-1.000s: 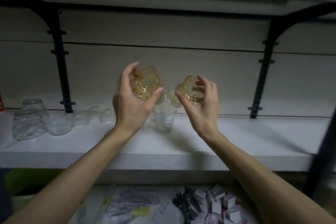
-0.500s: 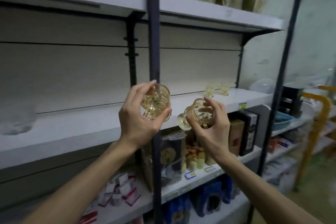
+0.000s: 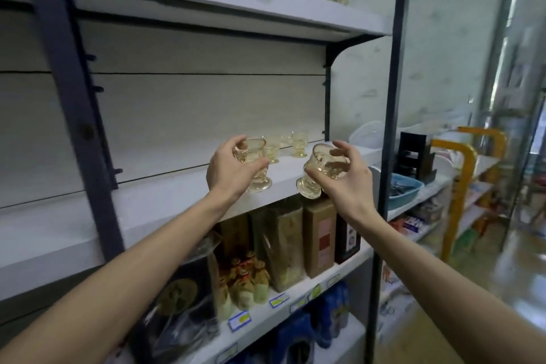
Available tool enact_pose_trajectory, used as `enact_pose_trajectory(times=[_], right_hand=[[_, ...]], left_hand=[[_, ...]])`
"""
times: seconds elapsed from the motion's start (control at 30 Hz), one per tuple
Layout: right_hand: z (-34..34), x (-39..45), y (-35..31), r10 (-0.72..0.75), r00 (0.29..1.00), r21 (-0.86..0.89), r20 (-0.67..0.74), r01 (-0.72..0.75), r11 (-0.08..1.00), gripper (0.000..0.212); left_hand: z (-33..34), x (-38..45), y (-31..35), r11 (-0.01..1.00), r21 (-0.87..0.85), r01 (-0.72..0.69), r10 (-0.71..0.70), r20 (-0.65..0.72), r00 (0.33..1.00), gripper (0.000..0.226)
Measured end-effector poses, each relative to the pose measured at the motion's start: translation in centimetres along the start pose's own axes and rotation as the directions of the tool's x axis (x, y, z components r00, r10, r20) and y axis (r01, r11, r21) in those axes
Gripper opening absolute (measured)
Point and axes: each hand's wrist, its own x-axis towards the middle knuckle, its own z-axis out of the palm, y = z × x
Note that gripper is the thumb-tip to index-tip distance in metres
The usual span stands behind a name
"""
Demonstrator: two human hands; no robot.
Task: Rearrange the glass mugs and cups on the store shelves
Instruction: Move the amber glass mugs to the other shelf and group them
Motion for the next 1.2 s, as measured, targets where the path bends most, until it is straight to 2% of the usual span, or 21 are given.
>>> enact_pose_trajectory(times=[0.2,0.33,0.47,0.63,0.73,0.8,0.87,0.9,1.0,1.07,1.13,1.2], right_hand=[[3.3,10.7,7.1,0.173,0.985,0.035,-0.012,-0.172,0.984,0.081],[5.8,15.8,11.2,0.176,0.983,0.002,0.049,-0.177,0.984,0.081],[8.5,19.3,14.4,0.161,0.975,-0.115,0.151,-0.145,0.983,0.087],[11.9,21.6,17.7,0.164,0.940,-0.162,0.298,-0.120,0.979,0.088],[13.0,22.6,19.4,0.079,0.913,-0.170,0.400,-0.010,0.985,0.080],[13.3,23.0,20.4,-0.040,0.897,-0.213,0.441,0.147,0.966,0.076],[13.7,23.6,21.5,-0.182,0.868,-0.273,0.462,0.335,0.902,0.075],[13.9,23.9,21.9,-0.217,0.853,-0.287,0.475,0.383,0.878,0.075],[14.6,24.9,22.6,-0.208,0.814,-0.287,0.542,0.412,0.865,0.079],[14.7,25.3,22.8,-0.226,0.798,-0.250,0.559,0.421,0.872,0.081],[14.5,25.2,22.7,-0.332,0.795,-0.185,0.507,0.476,0.860,0.075],[14.1,25.0,22.1,-0.468,0.773,-0.129,0.429,0.565,0.815,0.064]], left_hand=[[8.9,7.6,-2.8,0.990,0.113,0.083,-0.082,-0.014,0.997,0.080],[12.6,11.0,-4.7,0.972,0.210,0.104,-0.103,-0.014,0.995,0.081],[15.3,12.7,-6.8,0.948,0.306,0.087,-0.105,0.043,0.994,0.085],[18.3,13.4,-8.3,0.902,0.428,0.053,-0.059,-0.001,0.998,0.069],[19.6,13.3,-8.6,0.870,0.492,0.029,-0.021,-0.023,1.000,0.063],[20.3,13.4,-8.7,0.844,0.535,0.022,0.009,-0.054,0.998,0.068],[20.9,13.5,-8.5,0.816,0.578,0.023,0.029,-0.082,0.996,0.070],[21.3,13.6,-8.4,0.806,0.592,0.031,0.030,-0.092,0.995,0.069],[22.1,13.8,-7.9,0.792,0.605,0.075,-0.002,-0.121,0.993,0.069],[22.5,13.7,-7.5,0.781,0.618,0.091,-0.021,-0.120,0.993,0.077],[22.2,13.7,-6.9,0.777,0.622,0.098,-0.037,-0.110,0.993,0.083],[21.1,13.4,-6.1,0.781,0.614,0.114,-0.036,-0.137,0.990,0.080]])
